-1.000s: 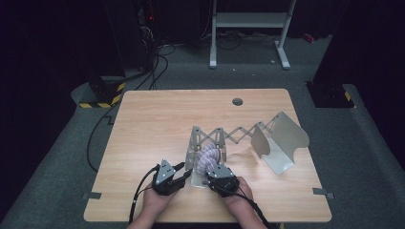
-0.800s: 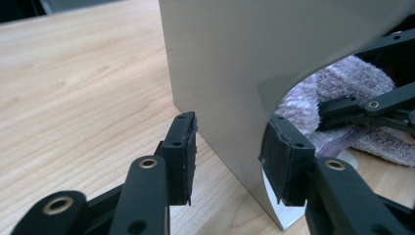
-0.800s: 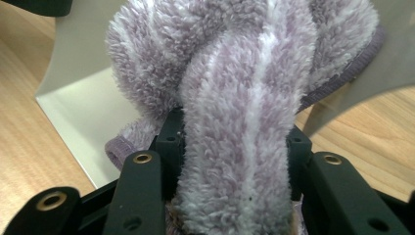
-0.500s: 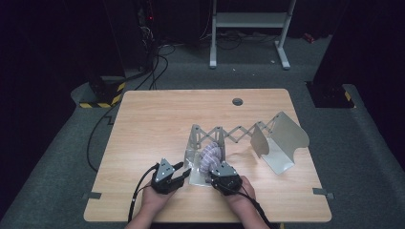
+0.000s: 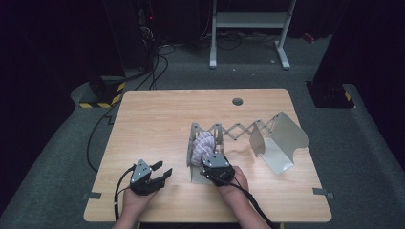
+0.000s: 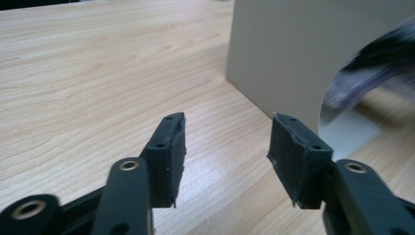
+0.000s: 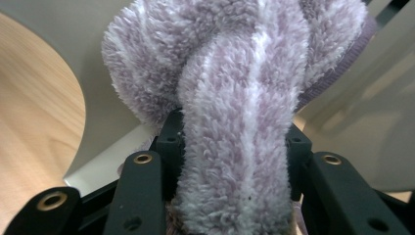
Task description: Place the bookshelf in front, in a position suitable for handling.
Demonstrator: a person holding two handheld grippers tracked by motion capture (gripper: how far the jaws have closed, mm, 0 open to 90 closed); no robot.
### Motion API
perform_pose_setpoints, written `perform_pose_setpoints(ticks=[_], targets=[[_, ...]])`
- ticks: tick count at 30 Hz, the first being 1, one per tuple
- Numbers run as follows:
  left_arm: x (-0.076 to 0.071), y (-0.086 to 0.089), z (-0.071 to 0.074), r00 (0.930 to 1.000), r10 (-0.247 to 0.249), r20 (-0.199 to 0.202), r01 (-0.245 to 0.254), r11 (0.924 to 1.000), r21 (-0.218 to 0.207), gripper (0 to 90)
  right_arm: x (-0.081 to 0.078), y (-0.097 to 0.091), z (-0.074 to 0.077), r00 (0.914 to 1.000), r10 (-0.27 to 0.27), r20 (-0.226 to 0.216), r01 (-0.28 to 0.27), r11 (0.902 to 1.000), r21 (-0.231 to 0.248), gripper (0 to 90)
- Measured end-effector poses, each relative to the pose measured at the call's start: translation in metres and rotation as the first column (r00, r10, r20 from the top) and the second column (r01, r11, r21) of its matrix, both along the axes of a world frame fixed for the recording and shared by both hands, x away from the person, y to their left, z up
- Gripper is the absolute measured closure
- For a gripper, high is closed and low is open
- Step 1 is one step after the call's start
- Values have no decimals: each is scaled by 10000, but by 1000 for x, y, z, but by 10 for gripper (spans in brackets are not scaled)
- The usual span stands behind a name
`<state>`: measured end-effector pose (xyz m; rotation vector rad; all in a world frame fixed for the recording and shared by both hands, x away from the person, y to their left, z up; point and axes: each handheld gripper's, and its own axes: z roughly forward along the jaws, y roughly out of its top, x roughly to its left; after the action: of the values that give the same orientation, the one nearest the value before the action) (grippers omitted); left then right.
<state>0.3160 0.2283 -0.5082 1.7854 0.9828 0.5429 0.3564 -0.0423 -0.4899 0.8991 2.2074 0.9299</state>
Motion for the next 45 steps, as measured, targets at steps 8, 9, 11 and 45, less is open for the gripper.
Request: perform_pose_setpoints(ticks=[8, 9, 11, 45], targets=[[-3, -9, -5, 9988, -481, -58, 484, 9979, 440, 434, -7, 12, -8, 9999, -93, 40, 94, 9989, -461, 576], [-3, -9, -5, 9988, -485, -20, 486, 9978, 443, 434, -7, 11, -8, 9999, -98, 49, 100, 9989, -452, 576], [-4, -10, -4, 9990, -439, 41, 437, 9979, 482, 434, -3, 11, -10, 9999, -82, -72, 77, 9981, -610, 576], [-4, -26, -10, 9970, -758, -164, 766, 9953, 600, 438, 23, -5, -19, 9981, -366, -503, 313, 9942, -1033, 596]])
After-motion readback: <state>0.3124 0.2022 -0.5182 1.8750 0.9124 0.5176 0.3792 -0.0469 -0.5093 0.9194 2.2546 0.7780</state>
